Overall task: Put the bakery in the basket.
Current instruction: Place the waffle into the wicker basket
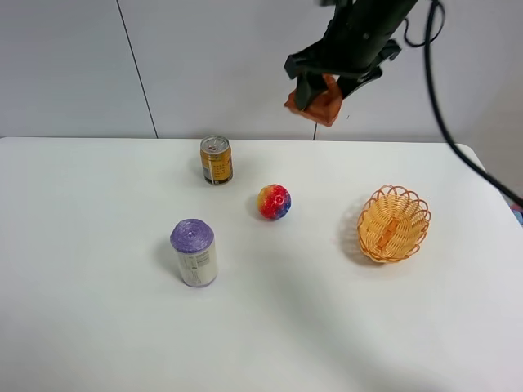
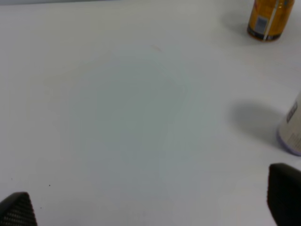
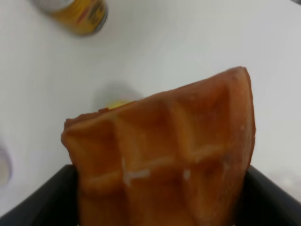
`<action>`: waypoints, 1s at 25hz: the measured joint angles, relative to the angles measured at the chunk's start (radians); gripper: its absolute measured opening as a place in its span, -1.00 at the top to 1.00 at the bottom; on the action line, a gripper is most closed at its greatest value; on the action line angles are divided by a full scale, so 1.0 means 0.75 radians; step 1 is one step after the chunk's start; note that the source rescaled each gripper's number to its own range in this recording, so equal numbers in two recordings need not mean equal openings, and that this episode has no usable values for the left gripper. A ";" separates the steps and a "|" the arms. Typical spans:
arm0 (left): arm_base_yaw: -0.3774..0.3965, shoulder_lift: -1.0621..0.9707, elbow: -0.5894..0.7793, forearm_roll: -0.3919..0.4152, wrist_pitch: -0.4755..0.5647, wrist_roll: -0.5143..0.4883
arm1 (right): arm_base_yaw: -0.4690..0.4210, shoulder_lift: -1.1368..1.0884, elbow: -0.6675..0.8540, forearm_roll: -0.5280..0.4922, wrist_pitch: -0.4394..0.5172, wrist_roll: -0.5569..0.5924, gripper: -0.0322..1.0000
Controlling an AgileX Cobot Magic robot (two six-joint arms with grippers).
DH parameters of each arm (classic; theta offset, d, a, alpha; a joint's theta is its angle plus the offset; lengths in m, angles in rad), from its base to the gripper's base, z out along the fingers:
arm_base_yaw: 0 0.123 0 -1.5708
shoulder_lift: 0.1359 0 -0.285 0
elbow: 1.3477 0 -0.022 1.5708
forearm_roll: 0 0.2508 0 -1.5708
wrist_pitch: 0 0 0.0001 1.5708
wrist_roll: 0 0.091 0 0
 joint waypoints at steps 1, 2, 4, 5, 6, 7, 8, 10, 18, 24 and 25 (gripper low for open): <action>0.000 0.000 0.000 0.000 0.000 0.000 | 0.000 0.000 0.000 0.000 0.000 0.000 0.94; 0.000 0.000 0.000 0.000 0.000 0.000 | 0.000 -0.118 0.022 -0.013 0.009 -0.007 0.94; 0.000 0.000 0.000 0.000 0.000 0.000 | 0.000 -0.245 0.090 -0.014 0.011 -0.004 0.94; 0.000 0.000 0.000 0.000 0.000 0.000 | 0.000 -0.320 0.146 -0.014 0.012 -0.002 0.94; 0.000 0.000 0.000 0.000 0.000 0.000 | 0.000 -0.398 0.204 -0.014 0.013 0.009 0.94; 0.000 0.000 0.000 0.000 0.000 0.000 | 0.000 -0.464 0.283 -0.014 0.013 0.028 0.94; 0.000 0.000 0.000 0.000 0.000 0.000 | 0.000 -0.545 0.373 -0.023 0.015 0.046 0.94; 0.000 0.000 0.000 0.000 0.000 0.000 | 0.000 -0.692 0.561 -0.063 0.015 0.122 0.94; 0.000 0.000 0.000 0.000 0.000 0.000 | 0.000 -1.102 1.331 -0.601 -0.146 0.626 0.94; 0.000 0.000 0.000 0.000 0.000 0.000 | -0.028 -0.995 1.596 -0.909 -0.563 0.991 0.94; 0.000 0.000 0.000 0.000 0.000 0.000 | -0.055 -0.953 1.618 -0.934 -0.626 1.037 0.94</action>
